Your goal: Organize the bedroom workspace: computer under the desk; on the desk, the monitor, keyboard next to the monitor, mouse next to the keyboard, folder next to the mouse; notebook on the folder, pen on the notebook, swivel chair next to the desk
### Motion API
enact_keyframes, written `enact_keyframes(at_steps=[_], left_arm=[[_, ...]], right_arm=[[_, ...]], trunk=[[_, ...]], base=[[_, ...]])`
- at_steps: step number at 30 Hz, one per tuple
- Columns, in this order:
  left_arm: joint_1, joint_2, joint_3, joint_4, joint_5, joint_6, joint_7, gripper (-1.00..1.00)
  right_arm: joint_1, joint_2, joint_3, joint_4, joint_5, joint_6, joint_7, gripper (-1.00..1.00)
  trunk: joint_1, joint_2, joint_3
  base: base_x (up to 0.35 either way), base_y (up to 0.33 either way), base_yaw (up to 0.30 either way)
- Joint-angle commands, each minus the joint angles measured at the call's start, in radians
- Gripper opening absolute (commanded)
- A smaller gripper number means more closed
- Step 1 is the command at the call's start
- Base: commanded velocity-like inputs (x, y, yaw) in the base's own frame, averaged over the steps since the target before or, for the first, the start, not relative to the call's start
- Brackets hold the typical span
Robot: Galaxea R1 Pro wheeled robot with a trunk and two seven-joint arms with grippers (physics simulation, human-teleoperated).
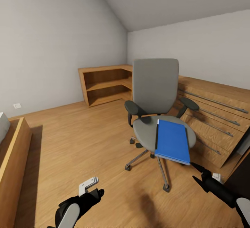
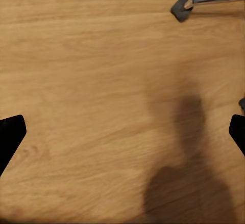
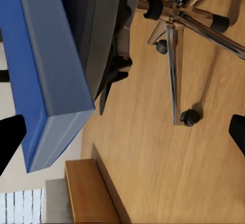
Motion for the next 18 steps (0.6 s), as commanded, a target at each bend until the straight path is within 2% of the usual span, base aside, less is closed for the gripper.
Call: enact_keyframes(at_steps=[1, 5, 14, 18], left_arm=[[-0.001, 0.001, -0.005, -0.001, 0.01, 0.0, 0.01, 1.0], [-0.001, 0.004, -0.025, 0.001, 0.01, -0.001, 0.011, 1.0], [-0.001, 0.004, -0.036, 0.001, 0.01, -0.002, 0.012, 1.0], [-0.001, 0.004, -0.037, 0.002, 0.01, -0.002, 0.013, 1.0]], right_arm=[[-0.001, 0.0, 0.003, -0.004, 0.0, 0.007, 0.011, 1.0], [-0.001, -0.001, 0.018, -0.016, 0.001, 0.006, 0.045, 1.0], [-0.001, -0.004, 0.027, -0.024, 0.004, 0.006, 0.127, 1.0], [0.0, -0.005, 0.046, -0.043, 0.006, 0.006, 0.171, 1.0]], trunk=[[0.004, -0.008, -0.004], [0.009, -0.015, -0.019], [0.013, -0.017, -0.054], [0.013, -0.017, -0.054]], base=[[0.0, 0.0, 0.0], [0.0, 0.0, 0.0], [0.0, 0.0, 0.0], [0.0, 0.0, 0.0]])
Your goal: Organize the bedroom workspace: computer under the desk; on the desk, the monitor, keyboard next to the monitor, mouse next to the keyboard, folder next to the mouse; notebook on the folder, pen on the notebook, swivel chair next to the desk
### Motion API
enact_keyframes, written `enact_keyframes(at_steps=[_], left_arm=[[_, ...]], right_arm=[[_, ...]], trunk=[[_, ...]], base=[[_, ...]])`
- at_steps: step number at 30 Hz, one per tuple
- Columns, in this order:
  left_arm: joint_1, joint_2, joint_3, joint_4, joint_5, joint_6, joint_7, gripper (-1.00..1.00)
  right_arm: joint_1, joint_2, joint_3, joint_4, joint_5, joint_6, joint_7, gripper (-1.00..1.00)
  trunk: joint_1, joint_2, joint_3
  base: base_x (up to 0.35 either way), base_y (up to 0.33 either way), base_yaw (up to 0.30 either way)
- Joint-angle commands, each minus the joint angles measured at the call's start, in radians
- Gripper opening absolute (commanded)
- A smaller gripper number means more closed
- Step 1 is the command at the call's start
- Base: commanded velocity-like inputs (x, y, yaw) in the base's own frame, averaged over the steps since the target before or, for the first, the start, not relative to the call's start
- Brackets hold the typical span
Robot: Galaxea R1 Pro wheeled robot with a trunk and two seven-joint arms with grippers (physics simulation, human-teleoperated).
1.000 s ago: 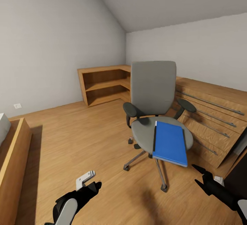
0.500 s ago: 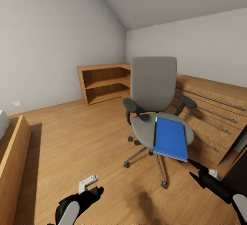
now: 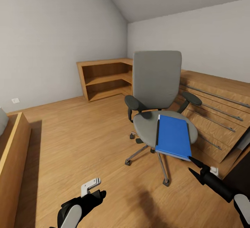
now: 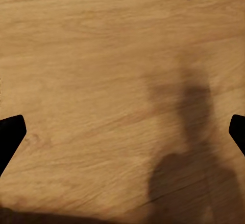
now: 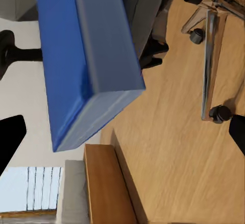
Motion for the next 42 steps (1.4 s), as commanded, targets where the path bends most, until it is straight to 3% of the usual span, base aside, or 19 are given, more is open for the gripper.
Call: enact_keyframes(at_steps=[1, 11, 42], left_arm=[[-0.001, 0.0, -0.001, -0.001, 0.01, 0.001, 0.011, 1.0], [-0.001, 0.0, -0.001, 0.0, 0.011, 0.001, 0.011, 1.0], [-0.001, 0.0, -0.001, 0.027, 0.012, -0.001, 0.013, 1.0]], right_arm=[[0.0, 0.0, 0.005, -0.005, 0.0, 0.006, 0.008, 1.0], [0.0, -0.001, 0.03, -0.026, 0.005, 0.005, 0.03, 1.0], [0.0, 0.0, 0.027, -0.022, 0.018, 0.005, 0.093, 1.0]], trunk=[[0.0, 0.0, -0.001], [0.0, 0.0, -0.001], [0.0, 0.0, -0.001]], base=[[0.0, 0.0, 0.0], [0.0, 0.0, 0.0], [0.0, 0.0, 0.0]])
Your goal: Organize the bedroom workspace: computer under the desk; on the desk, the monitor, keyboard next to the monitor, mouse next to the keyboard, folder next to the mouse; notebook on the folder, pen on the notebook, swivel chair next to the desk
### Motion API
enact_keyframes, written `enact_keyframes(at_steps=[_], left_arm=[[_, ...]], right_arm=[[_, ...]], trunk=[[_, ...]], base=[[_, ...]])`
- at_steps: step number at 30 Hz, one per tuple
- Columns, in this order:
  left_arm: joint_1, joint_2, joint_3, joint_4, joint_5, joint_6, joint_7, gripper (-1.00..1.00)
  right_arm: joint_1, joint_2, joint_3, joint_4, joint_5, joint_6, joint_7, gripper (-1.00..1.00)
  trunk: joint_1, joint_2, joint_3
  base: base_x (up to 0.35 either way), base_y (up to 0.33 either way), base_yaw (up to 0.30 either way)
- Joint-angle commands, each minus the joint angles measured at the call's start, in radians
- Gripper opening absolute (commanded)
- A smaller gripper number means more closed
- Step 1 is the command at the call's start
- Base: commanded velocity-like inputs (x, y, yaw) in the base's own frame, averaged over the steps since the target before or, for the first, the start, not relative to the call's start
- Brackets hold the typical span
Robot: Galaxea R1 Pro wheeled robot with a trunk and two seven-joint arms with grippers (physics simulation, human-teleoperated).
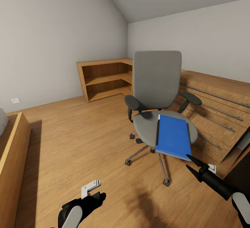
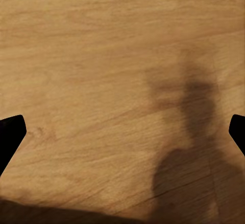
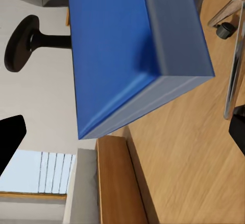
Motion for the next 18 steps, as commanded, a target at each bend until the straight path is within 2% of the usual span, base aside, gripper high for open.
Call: enact_keyframes(at_steps=[1, 18], left_arm=[[-0.001, 0.0, -0.001, -0.001, 0.01, 0.001, 0.01, 1.0], [-0.001, 0.0, -0.001, 0.005, 0.01, 0.0, 0.01, 1.0]], right_arm=[[-0.001, 0.0, -0.002, 0.001, -0.002, 0.005, 0.002, 1.0], [-0.001, -0.002, -0.02, 0.029, -0.002, -0.013, -0.002, 1.0]], trunk=[[0.0, 0.0, -0.001], [0.0, 0.0, -0.001]], base=[[0.0, 0.0, 0.0], [0.0, 0.0, 0.0]])
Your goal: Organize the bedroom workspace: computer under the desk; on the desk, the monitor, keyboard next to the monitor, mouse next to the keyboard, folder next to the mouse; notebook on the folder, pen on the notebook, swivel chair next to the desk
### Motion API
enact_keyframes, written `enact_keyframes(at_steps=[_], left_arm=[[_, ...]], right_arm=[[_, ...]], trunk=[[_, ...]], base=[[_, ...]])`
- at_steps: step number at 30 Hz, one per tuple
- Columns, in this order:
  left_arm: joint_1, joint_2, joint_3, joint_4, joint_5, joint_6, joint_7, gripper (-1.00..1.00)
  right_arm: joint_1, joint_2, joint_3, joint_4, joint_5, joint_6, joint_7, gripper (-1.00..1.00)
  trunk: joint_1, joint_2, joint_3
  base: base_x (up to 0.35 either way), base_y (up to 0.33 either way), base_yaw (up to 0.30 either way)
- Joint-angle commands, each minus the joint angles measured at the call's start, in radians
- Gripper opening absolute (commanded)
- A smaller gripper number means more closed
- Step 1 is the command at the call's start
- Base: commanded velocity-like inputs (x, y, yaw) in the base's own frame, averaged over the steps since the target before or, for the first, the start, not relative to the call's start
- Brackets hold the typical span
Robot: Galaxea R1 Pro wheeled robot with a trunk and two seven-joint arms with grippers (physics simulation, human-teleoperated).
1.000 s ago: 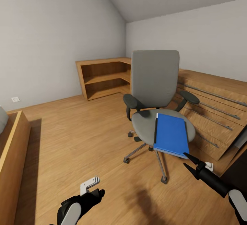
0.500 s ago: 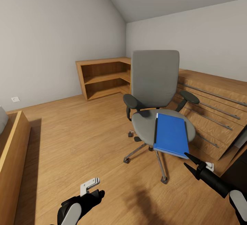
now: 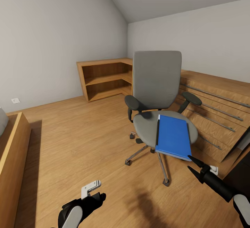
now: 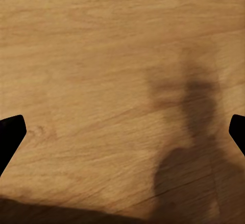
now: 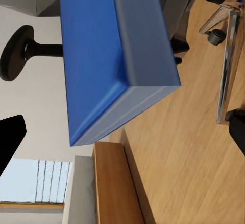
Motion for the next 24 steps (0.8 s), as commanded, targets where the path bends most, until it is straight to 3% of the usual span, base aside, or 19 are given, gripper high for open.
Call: enact_keyframes(at_steps=[1, 24], left_arm=[[-0.001, 0.0, -0.001, -0.001, 0.01, 0.001, 0.01, 1.0], [-0.001, 0.001, -0.016, 0.025, 0.007, 0.0, 0.009, 1.0]], right_arm=[[-0.001, 0.0, -0.003, 0.0, -0.002, 0.005, 0.0, 1.0], [-0.001, 0.0, -0.008, 0.001, 0.0, 0.0, -0.003, 1.0]], trunk=[[0.0, 0.0, -0.001], [0.0, 0.0, -0.001]], base=[[0.0, 0.0, 0.0], [0.059, -0.022, 0.0]])
